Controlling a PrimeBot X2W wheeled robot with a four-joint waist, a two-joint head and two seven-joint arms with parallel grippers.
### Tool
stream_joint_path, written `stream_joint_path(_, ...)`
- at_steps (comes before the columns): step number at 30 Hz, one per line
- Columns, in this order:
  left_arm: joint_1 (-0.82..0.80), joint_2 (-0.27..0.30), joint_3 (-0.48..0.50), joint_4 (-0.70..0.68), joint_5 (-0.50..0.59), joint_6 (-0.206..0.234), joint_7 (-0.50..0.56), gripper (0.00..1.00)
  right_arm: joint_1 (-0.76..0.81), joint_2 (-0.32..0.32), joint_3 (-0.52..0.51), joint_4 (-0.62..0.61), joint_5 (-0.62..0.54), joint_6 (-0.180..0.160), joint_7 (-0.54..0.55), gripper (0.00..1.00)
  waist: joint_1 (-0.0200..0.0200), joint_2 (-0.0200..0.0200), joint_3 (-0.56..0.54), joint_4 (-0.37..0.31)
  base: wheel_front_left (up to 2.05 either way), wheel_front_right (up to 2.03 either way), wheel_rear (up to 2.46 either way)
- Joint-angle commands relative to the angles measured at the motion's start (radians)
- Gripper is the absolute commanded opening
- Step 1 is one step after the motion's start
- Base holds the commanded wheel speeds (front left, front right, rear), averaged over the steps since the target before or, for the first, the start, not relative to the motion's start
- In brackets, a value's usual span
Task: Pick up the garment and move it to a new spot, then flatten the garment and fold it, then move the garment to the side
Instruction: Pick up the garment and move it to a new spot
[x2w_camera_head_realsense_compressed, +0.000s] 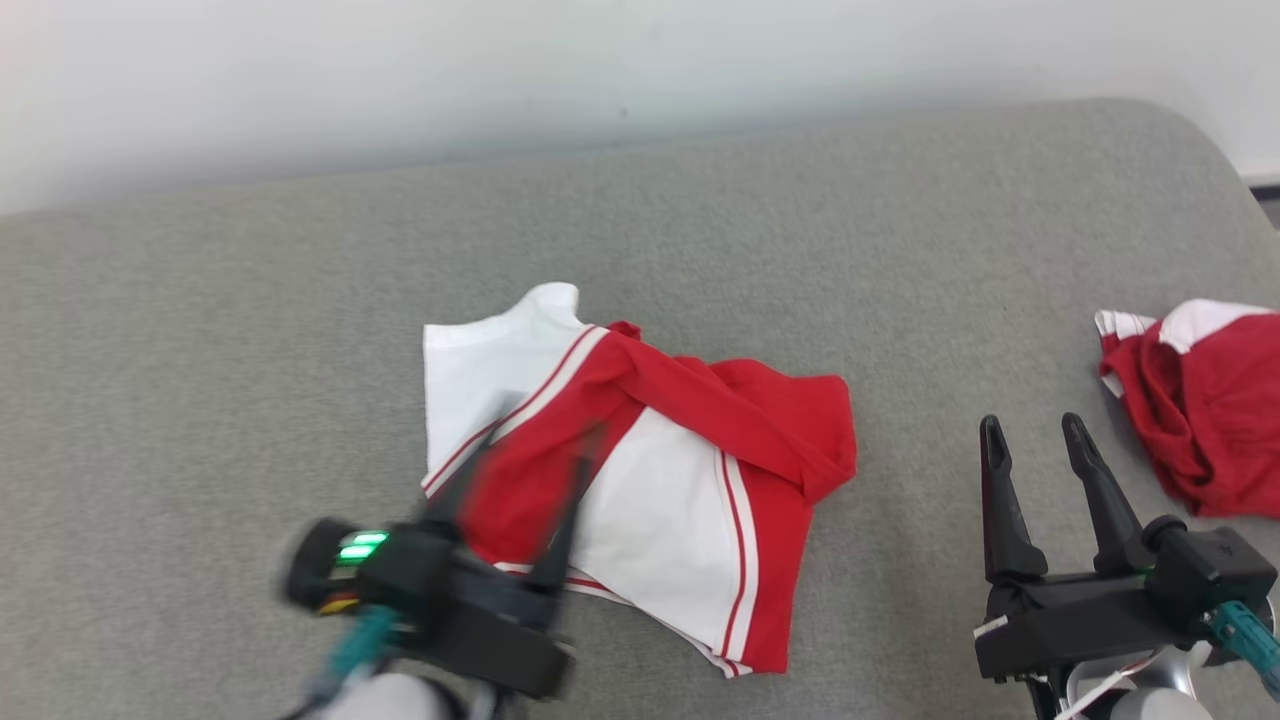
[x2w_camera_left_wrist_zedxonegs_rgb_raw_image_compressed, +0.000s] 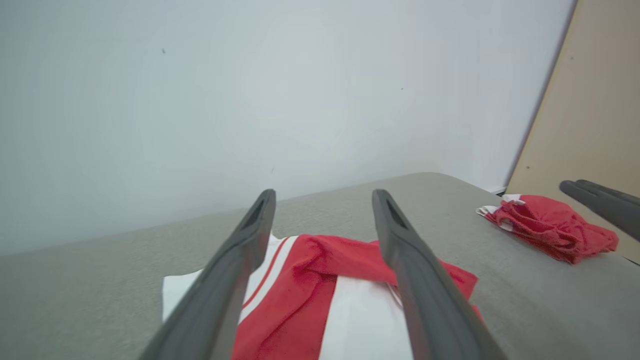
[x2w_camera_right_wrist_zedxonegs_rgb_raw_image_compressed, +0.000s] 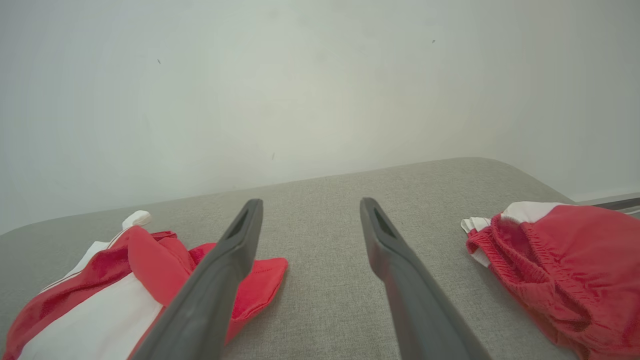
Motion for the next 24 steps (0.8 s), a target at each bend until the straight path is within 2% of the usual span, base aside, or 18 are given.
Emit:
stream_joint_path(1,0.028,0.023,0.035,-0.010,-0.005,0.023,-0.011,1.00,0.015,-0.005,0.001,-0.005,-0.006,-0.001,0.006,1.00,0.0001,0.0000,-0.032,0.029,0.00,0.00,0.00)
stream_joint_path(6,0.095,0.092,0.167,-0.039,-0.036,0.092,-0.034,1.00,0.029,-0.025,0.014,-0.009,-0.002,-0.001,0.018,1.00,0.0001,0.0000,-0.057,0.051,0.00,0.00,0.00)
stream_joint_path(10,0.152,0.132,0.249,-0.047,-0.065,0.117,-0.050,1.00,0.034,-0.038,0.024,-0.010,0.001,-0.001,0.028,1.00,0.0001,0.0000,-0.076,0.066,0.00,0.00,0.00)
stream_joint_path(15,0.228,0.172,0.316,-0.037,-0.075,0.119,-0.062,1.00,0.055,-0.051,0.038,-0.006,-0.002,-0.001,0.041,1.00,0.0001,0.0000,-0.106,0.077,0.00,0.00,0.00)
stream_joint_path(18,0.268,0.197,0.335,-0.031,-0.074,0.099,-0.065,1.00,0.068,-0.053,0.044,-0.009,-0.006,-0.001,0.046,1.00,0.0001,0.0000,-0.121,0.079,0.00,0.00,0.00)
stream_joint_path(24,0.325,0.211,0.340,-0.022,-0.064,0.074,-0.068,1.00,0.091,-0.060,0.054,-0.011,-0.012,-0.001,0.055,1.00,0.0001,0.0000,-0.146,0.078,0.00,0.00,0.00)
